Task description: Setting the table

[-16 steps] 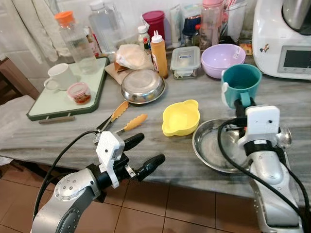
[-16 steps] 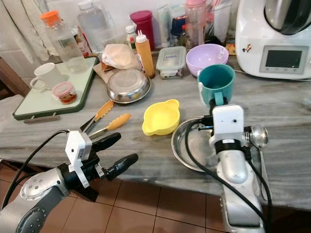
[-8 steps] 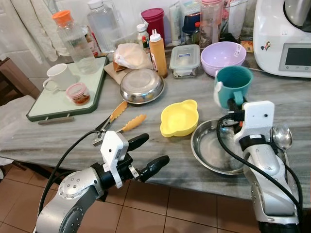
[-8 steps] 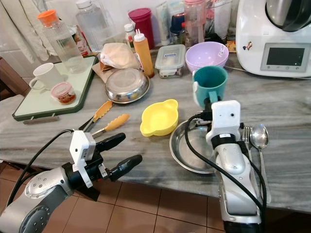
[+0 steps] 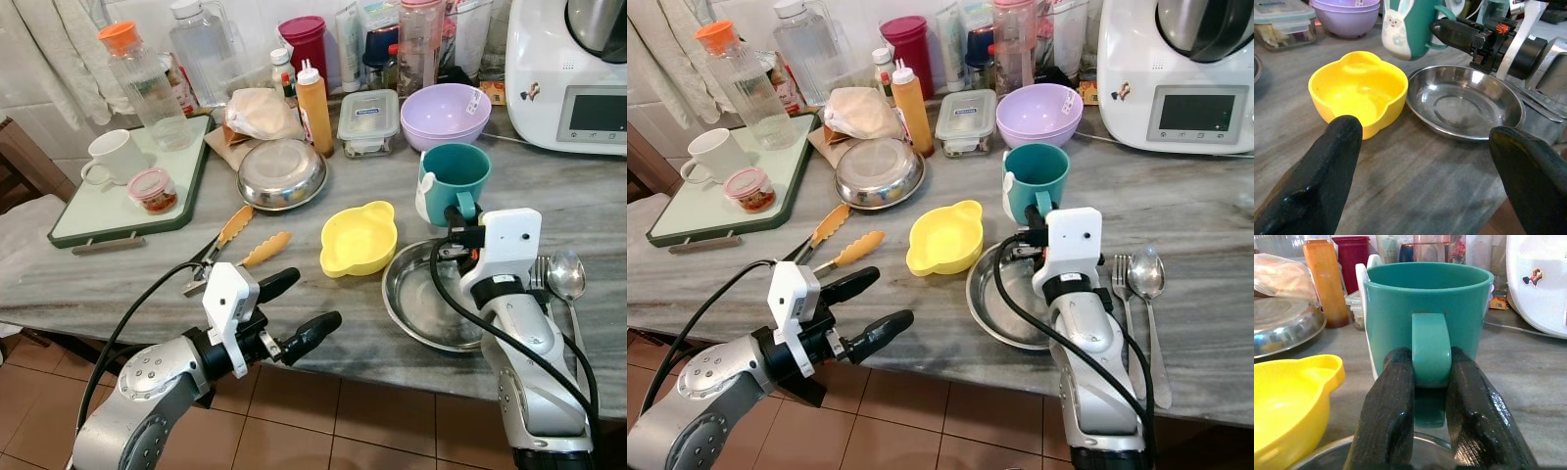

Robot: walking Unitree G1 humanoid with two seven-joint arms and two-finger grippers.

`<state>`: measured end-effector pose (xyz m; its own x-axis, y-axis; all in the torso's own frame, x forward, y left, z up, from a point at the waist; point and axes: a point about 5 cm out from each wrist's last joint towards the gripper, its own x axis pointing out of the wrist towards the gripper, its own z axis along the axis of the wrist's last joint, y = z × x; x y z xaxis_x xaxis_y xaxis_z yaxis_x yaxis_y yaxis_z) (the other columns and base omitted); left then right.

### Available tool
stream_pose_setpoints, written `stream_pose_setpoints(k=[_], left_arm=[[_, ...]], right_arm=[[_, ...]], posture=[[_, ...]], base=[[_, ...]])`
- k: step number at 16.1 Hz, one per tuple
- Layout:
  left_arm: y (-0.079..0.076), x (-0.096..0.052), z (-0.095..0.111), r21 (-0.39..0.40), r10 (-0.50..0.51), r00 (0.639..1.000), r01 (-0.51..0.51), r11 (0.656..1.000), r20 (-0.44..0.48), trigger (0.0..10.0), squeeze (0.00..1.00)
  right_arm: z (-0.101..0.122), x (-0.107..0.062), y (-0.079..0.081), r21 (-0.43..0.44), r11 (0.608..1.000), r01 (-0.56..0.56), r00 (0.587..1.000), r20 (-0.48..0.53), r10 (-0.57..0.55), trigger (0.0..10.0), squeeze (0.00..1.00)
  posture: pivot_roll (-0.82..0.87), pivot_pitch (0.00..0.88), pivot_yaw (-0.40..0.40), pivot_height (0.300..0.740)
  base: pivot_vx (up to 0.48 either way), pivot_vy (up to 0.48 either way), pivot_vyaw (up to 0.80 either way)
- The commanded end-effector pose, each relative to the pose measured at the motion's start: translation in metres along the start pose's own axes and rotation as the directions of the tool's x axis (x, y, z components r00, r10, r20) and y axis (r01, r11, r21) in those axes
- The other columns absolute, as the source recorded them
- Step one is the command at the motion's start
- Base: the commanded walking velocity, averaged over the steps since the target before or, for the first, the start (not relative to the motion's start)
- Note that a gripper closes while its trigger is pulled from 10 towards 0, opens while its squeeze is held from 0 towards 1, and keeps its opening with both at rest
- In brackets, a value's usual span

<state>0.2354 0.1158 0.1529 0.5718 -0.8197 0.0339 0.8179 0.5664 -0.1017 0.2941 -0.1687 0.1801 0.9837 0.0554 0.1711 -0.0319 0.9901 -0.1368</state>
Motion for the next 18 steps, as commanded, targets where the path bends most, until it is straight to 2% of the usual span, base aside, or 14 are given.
stream_pose_setpoints(k=[1, 4, 13, 14, 15, 18], left_arm=[[0.002, -0.004, -0.006, 0.004, 0.004, 1.000, -0.003, 1.000, -0.018, 10.0, 0.00], [0.002, -0.003, -0.011, 0.002, 0.000, 1.000, 0.000, 1.000, -0.023, 10.0, 0.00], [-0.006, 0.005, 0.005, 0.015, -0.016, 1.000, 0.016, 1.000, 0.003, 10.0, 0.00], [-0.008, 0.006, 0.008, 0.014, -0.020, 1.000, 0.020, 1.000, 0.005, 10.0, 0.00], [-0.009, 0.007, 0.010, 0.013, -0.023, 1.000, 0.023, 1.000, 0.005, 10.0, 0.00], [-0.011, 0.008, 0.013, 0.014, -0.026, 1.000, 0.026, 1.000, 0.007, 10.0, 0.00]], right_arm=[[-0.002, 0.000, 0.003, 0.019, 1.000, -0.012, 1.000, -0.011, 0.012, 10.0, 0.00], [-0.005, 0.000, 0.003, 0.035, 0.999, -0.010, 1.000, -0.021, 0.010, 10.0, 0.00], [-0.020, -0.003, 0.004, 0.072, 0.997, -0.014, 0.996, -0.086, 0.020, 10.0, 0.00], [-0.022, -0.004, 0.004, 0.075, 0.997, -0.012, 0.995, -0.095, 0.019, 10.0, 0.23], [-0.023, -0.004, 0.004, 0.075, 0.997, -0.012, 0.995, -0.099, 0.019, 10.0, 0.25], [-0.024, -0.004, 0.004, 0.072, 0.997, -0.014, 0.995, -0.101, 0.021, 10.0, 0.24]], posture=[[-0.31, 0.131, 0.195, 0.740], [-0.31, 0.129, 0.196, 0.740], [-0.31, 0.131, 0.195, 0.740], [-0.31, 0.131, 0.195, 0.740], [-0.31, 0.131, 0.195, 0.740], [-0.31, 0.131, 0.195, 0.740]], base=[[0.000, 0.000, 0.00], [0.000, 0.000, 0.00], [0.000, 0.000, 0.00], [0.000, 0.000, 0.00], [0.000, 0.000, 0.00], [0.000, 0.000, 0.00]])
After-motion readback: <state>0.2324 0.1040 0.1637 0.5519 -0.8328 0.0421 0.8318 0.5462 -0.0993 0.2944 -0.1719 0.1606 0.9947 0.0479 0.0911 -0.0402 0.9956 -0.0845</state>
